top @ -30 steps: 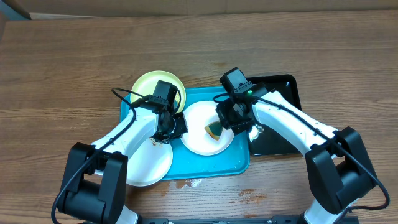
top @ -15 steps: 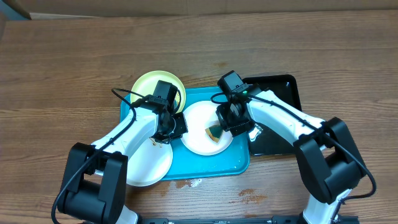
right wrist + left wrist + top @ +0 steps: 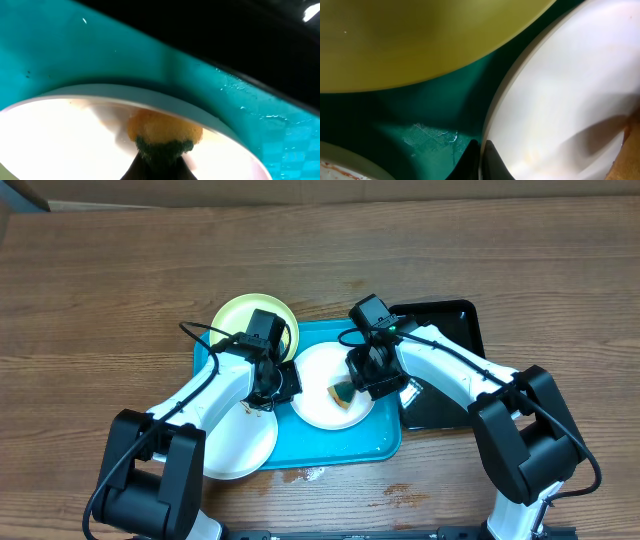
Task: Clean dirty plates on tray and stack at the side
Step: 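Scrub the white plate with the sponge while the left gripper holds its rim, then move the sponge back to the black tray and rinse it in the water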
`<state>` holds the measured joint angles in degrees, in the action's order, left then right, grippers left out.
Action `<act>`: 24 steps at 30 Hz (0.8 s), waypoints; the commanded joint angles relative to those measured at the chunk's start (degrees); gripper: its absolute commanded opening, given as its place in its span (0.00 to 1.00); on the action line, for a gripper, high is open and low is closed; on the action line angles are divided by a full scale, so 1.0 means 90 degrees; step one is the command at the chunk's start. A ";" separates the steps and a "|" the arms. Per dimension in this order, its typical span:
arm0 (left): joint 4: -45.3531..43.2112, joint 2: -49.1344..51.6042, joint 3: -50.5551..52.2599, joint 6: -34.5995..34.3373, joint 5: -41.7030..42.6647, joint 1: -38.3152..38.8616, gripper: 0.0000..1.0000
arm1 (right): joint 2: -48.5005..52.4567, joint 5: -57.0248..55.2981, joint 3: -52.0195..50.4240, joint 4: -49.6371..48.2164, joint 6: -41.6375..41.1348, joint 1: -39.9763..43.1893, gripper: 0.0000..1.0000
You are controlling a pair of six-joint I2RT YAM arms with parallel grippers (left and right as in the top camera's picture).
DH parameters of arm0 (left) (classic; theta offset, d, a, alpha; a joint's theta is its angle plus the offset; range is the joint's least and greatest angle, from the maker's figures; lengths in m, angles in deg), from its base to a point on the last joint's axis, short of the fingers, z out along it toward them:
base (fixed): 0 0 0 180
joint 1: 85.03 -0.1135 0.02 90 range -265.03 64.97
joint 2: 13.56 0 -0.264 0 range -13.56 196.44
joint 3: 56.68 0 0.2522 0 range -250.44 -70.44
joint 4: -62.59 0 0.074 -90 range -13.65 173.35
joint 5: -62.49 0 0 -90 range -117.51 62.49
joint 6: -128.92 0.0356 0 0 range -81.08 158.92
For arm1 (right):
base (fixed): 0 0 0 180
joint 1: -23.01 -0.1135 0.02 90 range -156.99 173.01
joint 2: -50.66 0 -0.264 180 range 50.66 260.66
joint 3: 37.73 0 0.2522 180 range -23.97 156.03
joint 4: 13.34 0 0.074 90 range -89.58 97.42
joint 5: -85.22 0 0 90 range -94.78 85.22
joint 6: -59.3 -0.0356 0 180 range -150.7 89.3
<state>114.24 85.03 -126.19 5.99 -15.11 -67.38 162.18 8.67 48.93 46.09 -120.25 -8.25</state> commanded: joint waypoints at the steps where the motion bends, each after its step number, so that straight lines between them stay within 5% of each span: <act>1: 0.0000 0.0058 0.0032 -0.0083 -0.0058 0.0000 0.04 | 0.0017 0.0134 -0.0024 -0.0027 -0.0051 -0.0039 0.04; 17: 0.0000 0.0058 0.0032 -0.0080 -0.0061 0.0000 0.04 | 0.0010 0.0233 -0.0012 -0.0561 0.0194 -0.0345 0.04; 24: -0.0002 0.0058 0.0032 -0.0080 -0.0058 0.0000 0.04 | -0.0124 0.0134 0.0471 -0.0474 0.1098 -0.0340 0.04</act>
<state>114.24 85.03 -126.19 5.99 -15.11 -67.38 162.18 10.42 49.24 41.37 -115.53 -11.49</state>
